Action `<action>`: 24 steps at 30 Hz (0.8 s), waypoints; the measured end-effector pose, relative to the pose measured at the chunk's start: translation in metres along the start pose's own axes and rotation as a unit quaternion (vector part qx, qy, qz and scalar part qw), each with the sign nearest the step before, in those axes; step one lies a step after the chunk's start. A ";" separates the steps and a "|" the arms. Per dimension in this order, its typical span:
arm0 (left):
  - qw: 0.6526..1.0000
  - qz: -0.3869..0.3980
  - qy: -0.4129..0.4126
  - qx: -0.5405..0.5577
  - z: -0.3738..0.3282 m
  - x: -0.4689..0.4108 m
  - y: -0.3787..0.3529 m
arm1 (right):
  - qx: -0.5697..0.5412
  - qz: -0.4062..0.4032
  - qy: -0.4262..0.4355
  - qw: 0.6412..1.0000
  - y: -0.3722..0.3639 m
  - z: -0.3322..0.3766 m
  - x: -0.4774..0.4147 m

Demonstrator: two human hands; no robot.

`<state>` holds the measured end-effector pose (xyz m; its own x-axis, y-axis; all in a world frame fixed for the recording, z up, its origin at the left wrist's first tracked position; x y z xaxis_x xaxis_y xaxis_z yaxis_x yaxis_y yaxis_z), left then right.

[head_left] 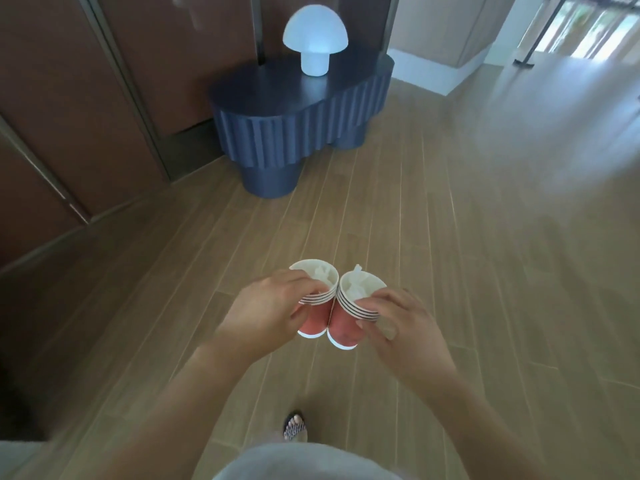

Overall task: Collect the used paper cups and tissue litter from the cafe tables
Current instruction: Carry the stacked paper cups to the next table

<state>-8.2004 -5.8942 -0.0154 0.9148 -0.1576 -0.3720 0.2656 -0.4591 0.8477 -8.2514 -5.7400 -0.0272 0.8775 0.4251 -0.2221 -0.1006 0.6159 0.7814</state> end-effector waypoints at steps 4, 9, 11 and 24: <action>1.000 0.002 -0.014 -0.008 0.074 -0.093 0.000 | 0.011 -0.032 0.016 0.999 -0.011 -0.008 -0.116; 1.000 0.004 0.005 -0.006 0.170 -0.190 -0.010 | 0.007 -0.037 0.013 0.999 -0.042 -0.031 -0.245; 1.000 0.003 0.006 -0.016 0.210 -0.231 -0.015 | 0.000 -0.029 0.014 0.999 -0.059 -0.043 -0.303; 0.996 0.002 0.078 -0.047 0.459 -0.501 -0.021 | -0.021 0.005 0.077 0.997 -0.132 -0.076 -0.680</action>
<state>-8.8044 -6.2073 -0.0203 0.9503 -0.0185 -0.3107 0.2817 -0.3735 0.8838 -8.8699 -6.0603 -0.0236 0.7944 0.5259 -0.3038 -0.1310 0.6369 0.7597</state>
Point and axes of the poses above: each hand's wrist, its own x-axis away from the middle knuckle, its own y-axis out of the back of the hand, z = x × y, the point moved 10 cm from there along -x, towards the middle knuckle, and after that the axes turned 13 degrees about -y, right-handed, at the moved point
